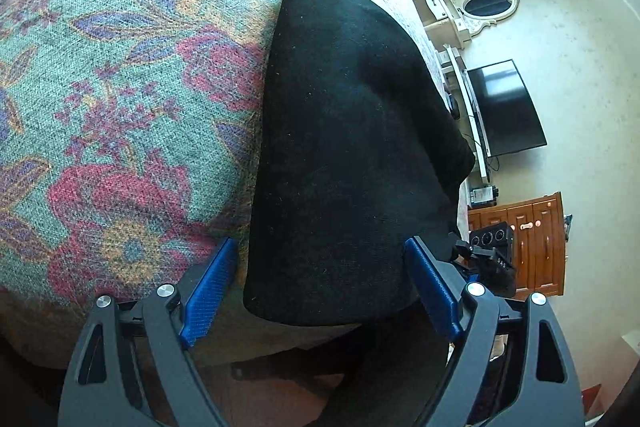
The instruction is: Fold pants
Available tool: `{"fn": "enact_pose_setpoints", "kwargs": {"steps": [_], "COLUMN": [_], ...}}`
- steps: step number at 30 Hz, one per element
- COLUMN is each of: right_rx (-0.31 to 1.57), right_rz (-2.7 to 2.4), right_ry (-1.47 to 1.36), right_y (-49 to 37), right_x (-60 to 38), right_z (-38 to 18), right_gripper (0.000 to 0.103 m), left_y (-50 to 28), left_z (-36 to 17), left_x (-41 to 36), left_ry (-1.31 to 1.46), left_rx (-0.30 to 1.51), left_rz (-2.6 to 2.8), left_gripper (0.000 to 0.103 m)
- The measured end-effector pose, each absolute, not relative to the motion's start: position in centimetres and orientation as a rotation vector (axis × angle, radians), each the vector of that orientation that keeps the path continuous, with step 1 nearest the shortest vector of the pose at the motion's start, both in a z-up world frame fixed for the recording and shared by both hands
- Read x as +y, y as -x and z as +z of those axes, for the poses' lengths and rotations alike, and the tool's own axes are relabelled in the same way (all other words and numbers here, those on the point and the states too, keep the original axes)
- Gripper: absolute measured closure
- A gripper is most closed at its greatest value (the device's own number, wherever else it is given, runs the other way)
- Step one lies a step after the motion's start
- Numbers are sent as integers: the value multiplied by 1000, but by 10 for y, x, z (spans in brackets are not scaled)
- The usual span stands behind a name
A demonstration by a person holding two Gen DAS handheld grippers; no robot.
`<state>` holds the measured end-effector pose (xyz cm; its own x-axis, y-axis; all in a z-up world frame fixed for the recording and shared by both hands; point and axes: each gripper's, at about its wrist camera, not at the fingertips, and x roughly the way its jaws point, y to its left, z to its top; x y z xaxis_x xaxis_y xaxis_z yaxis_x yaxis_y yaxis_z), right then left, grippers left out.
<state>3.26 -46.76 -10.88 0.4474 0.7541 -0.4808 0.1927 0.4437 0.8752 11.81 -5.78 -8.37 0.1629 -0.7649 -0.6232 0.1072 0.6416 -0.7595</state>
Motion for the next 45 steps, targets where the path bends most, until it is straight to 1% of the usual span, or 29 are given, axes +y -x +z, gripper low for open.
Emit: {"fn": "enact_pose_setpoints", "kwargs": {"steps": [2, 3, 5, 6, 7, 8, 10, 11, 13, 14, 15, 17, 18, 19, 20, 21, 25, 32, 35, 38, 41, 42, 43, 45], "right_rx": [1072, 1066, 1060, 1058, 1058, 1058, 1057, 1059, 1056, 1041, 1023, 1004, 998, 987, 972, 957, 953, 974, 982, 980, 980, 986, 995, 998], "right_rz": [471, 482, 501, 506, 510, 518, 525, 532, 512, 487, 461, 398, 383, 389, 396, 399, 430, 501, 512, 531, 532, 526, 517, 507], "right_ry": [-1130, -1144, -1144, -1154, -1163, -1170, -1185, -1190, -1179, -1159, -1132, -1037, -996, -986, -999, -1019, -1037, -1005, -994, -986, -969, -954, -947, -979], "right_y": [-31, -31, -31, -31, -30, -30, -28, -27, -24, -23, -23, -25, -28, -32, -36, -41, -79, -148, -162, -169, -173, -174, -171, -165], "right_x": [-473, -474, -477, -479, -481, -483, -488, -490, -501, -507, -512, -521, -523, -525, -528, -529, -525, -497, -489, -480, -473, -471, -470, -473], "right_z": [-117, -119, -120, -122, -123, -124, -123, -122, -116, -108, -100, -82, -76, -72, -72, -73, -85, -88, -89, -87, -83, -83, -84, -93], "right_gripper": [68, 69, 69, 68, 68, 67, 64, 59, 46, 36, 23, 10, 10, 10, 10, 10, 10, 10, 9, 9, 10, 16, 34, 51], "left_y": [-118, -114, -114, -113, -113, -113, -113, -112, -109, -108, -108, -110, -111, -110, -111, -112, -125, -181, -201, -214, -227, -230, -232, -234], "left_z": [-84, -84, -86, -86, -87, -87, -85, -83, -79, -77, -73, -66, -63, -60, -56, -53, -50, -83, -93, -90, -95, -97, -99, -99], "left_x": [-59, -57, -54, -54, -54, -55, -54, -54, -53, -53, -52, -46, -42, -36, -29, -24, -12, -35, -50, -64, -71, -71, -71, -67], "left_ry": [615, 605, 603, 603, 605, 598, 580, 570, 569, 571, 571, 575, 581, 595, 614, 624, 594, 617, 654, 645, 672, 695, 718, 754], "left_rx": [1264, 1263, 1261, 1261, 1265, 1264, 1257, 1249, 1238, 1235, 1232, 1224, 1216, 1195, 1168, 1152, 1102, 1128, 1149, 1120, 1138, 1140, 1134, 1121], "left_rz": [-685, -680, -683, -684, -697, -697, -703, -705, -710, -717, -728, -743, -744, -746, -755, -770, -743, -706, -710, -736, -740, -737, -733, -726], "left_gripper": [26, 32, 36, 41, 50, 51, 58, 60, 60, 60, 60, 56, 46, 33, 26, 23, 22, 22, 22, 22, 18, 18, 18, 18]}}
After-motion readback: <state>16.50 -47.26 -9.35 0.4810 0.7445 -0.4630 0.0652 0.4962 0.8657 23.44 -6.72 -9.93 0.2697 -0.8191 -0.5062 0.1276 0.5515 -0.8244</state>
